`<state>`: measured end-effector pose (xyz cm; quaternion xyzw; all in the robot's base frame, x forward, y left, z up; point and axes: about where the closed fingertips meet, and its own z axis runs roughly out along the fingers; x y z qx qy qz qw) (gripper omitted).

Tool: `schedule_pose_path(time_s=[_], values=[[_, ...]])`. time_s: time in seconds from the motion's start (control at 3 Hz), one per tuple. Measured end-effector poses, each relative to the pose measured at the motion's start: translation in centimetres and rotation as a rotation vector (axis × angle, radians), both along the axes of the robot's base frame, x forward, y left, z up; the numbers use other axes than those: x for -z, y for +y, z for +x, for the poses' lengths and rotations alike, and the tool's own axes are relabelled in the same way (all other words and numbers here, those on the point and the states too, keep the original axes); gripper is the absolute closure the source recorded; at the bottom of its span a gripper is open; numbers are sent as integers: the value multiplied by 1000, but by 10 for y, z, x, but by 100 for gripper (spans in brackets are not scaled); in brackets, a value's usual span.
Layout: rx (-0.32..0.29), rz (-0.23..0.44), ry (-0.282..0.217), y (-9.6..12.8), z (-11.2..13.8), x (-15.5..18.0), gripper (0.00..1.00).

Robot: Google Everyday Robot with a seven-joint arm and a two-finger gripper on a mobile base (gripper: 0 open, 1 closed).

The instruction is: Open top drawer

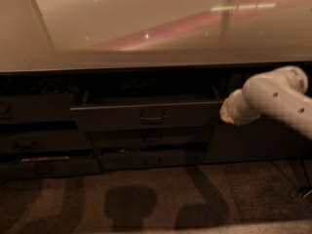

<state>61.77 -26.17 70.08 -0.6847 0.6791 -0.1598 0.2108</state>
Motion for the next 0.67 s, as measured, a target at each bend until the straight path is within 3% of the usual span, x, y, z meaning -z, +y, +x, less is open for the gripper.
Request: schedule_pose_path(time_s=[0.33, 0.67], values=[[-28, -17, 71, 7, -27, 37, 81], [-28, -17, 71, 7, -27, 37, 58]])
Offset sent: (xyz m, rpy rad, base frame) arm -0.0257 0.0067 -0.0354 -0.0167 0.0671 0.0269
